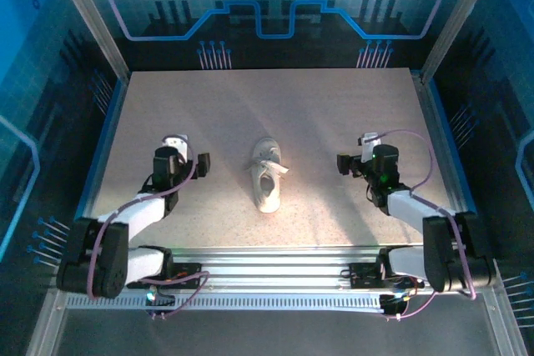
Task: Tie the shoes
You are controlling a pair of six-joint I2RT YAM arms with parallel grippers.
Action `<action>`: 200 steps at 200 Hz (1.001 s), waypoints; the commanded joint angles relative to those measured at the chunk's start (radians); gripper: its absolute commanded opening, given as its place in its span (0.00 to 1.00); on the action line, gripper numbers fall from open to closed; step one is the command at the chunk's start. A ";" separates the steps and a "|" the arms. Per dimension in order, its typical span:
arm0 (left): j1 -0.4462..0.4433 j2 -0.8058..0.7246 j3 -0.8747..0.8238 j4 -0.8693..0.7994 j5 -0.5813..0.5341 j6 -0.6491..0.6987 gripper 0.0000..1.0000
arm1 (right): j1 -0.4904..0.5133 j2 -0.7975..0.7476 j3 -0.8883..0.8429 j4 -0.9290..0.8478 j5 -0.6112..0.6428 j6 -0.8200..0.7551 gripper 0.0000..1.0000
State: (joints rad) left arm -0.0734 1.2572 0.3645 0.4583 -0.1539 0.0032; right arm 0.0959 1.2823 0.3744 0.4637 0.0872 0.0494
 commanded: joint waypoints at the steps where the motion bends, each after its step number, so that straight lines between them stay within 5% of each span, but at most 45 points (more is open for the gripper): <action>1: 0.014 0.060 -0.023 0.281 0.042 0.037 0.99 | -0.020 0.042 -0.028 0.302 -0.024 -0.040 1.00; 49: 0.034 0.261 -0.053 0.568 0.079 0.040 0.99 | -0.036 0.287 -0.126 0.760 -0.062 -0.072 1.00; 62: 0.034 0.309 -0.059 0.639 0.079 0.052 0.99 | -0.038 0.246 -0.099 0.639 -0.028 -0.058 1.00; 85: 0.040 0.296 0.004 0.496 0.073 0.032 0.99 | -0.036 0.249 0.016 0.424 0.048 -0.033 1.00; 200: 0.069 0.294 0.024 0.455 0.098 0.004 0.99 | -0.036 0.261 0.031 0.415 -0.034 -0.063 1.00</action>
State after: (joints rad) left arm -0.0113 1.5433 0.3725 0.9108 -0.0807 0.0250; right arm 0.0719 1.5520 0.3882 0.8967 0.0856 -0.0048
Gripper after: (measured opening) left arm 0.991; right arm 0.998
